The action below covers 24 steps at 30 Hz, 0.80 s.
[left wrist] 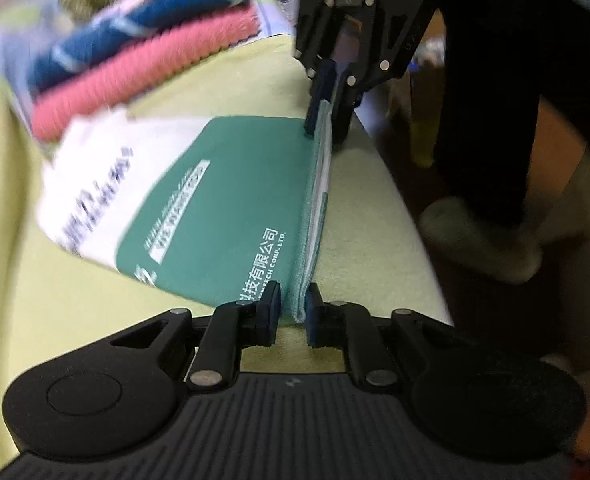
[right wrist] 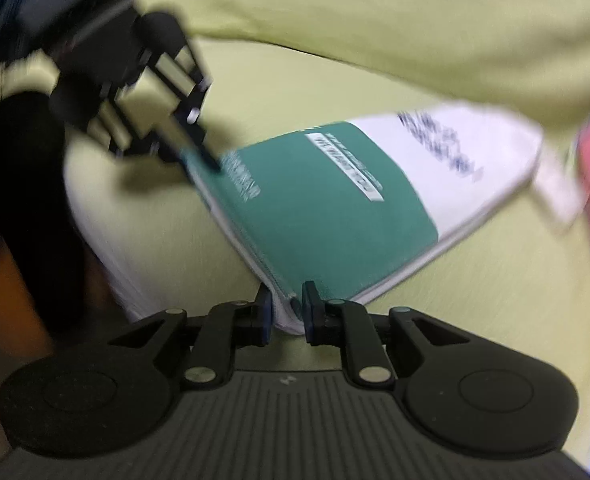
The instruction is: Fold shopping bag
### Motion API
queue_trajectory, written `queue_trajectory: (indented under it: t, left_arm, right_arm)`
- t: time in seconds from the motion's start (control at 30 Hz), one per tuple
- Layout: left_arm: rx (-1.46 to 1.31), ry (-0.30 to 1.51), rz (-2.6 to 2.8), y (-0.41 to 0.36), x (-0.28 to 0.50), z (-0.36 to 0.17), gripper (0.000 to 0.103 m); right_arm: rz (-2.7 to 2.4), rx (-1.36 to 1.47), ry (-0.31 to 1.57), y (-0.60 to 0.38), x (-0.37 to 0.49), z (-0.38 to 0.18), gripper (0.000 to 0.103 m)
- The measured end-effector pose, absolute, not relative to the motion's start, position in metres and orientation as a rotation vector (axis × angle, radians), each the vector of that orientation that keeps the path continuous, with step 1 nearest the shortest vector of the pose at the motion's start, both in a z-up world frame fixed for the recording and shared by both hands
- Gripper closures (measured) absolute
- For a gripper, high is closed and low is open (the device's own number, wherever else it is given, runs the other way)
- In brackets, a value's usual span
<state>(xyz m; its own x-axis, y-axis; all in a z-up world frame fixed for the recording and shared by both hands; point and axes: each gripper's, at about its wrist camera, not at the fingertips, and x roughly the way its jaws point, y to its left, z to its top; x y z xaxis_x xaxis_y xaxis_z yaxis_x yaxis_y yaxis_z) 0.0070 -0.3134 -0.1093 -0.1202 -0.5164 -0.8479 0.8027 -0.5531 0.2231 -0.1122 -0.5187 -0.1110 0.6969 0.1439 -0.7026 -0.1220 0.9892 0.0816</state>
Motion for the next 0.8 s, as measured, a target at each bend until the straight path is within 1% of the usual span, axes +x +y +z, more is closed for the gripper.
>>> queue_trajectory:
  t: [0.07, 0.2, 0.37, 0.43, 0.53, 0.63, 0.8]
  left_arm:
    - [1.162, 0.471, -1.847, -0.324, 0.020, -0.104, 0.090]
    - [1.087, 0.631, -1.876, -0.340, 0.039, -0.100, 0.090]
    - [0.961, 0.751, -1.851, -0.343, 0.061, -0.098, 0.089]
    - [0.955, 0.725, -1.817, -0.336, 0.061, -0.093, 0.089]
    - [0.970, 0.616, -1.779, -0.324, 0.045, -0.084, 0.088]
    - [0.984, 0.501, -1.741, -0.311, 0.027, -0.075, 0.095]
    - [1.001, 0.313, -1.672, -0.290, -0.003, -0.060, 0.095]
  right_arm:
    - [0.176, 0.242, 0.812, -0.546, -0.106, -0.117, 0.089]
    - [0.214, 0.637, 0.843, -0.593, -0.097, -0.130, 0.090]
    - [0.161, 0.961, 0.858, -0.608, -0.103, -0.155, 0.091]
    - [0.135, 1.048, 0.864, -0.611, -0.106, -0.161, 0.092]
    - [0.092, 1.132, 0.874, -0.612, -0.109, -0.167, 0.093]
    - [0.054, 1.192, 0.896, -0.614, -0.109, -0.171, 0.094]
    - [0.003, 1.215, 0.940, -0.612, -0.107, -0.167, 0.094]
